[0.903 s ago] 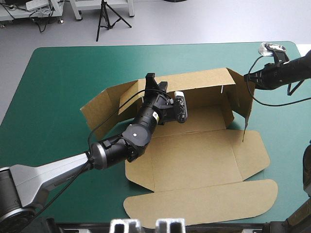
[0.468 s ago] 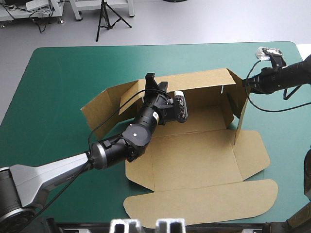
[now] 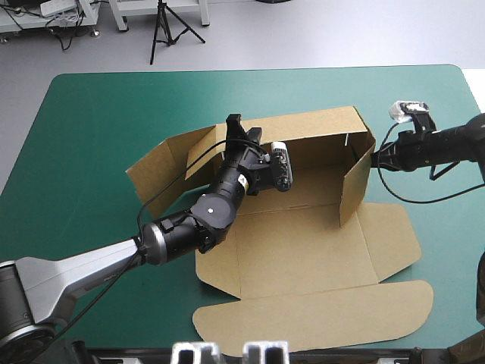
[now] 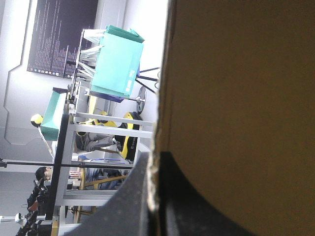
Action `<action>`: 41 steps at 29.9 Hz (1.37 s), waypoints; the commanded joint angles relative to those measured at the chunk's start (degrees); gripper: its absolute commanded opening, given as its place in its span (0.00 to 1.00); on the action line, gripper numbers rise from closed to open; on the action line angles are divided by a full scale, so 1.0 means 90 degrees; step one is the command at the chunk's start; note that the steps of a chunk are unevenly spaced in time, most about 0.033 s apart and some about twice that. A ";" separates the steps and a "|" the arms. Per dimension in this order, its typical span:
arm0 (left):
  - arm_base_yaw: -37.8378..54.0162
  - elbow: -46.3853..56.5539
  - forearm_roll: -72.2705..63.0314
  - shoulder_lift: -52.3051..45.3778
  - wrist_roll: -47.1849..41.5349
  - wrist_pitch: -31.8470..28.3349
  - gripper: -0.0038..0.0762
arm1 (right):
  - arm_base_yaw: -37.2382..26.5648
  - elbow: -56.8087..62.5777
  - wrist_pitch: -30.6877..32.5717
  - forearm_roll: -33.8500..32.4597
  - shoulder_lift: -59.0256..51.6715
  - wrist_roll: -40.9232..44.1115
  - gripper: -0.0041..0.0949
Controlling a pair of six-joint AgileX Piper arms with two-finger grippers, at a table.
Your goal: Fold the box
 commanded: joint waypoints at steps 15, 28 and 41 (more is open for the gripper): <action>-0.0028 -0.0185 0.0280 -0.0339 -0.0157 0.0225 0.04 | -0.0052 0.0416 -0.0778 0.0727 -0.0480 -0.1149 0.02; -0.0028 -0.0185 0.0280 -0.0339 -0.0157 0.0225 0.04 | -0.0052 0.0235 -0.0362 0.0024 -0.0480 -0.0672 0.40; -0.0028 -0.0185 0.0280 -0.0339 -0.0157 0.0225 0.04 | -0.0012 -0.0409 0.0874 -0.0045 -0.0486 -0.0359 0.55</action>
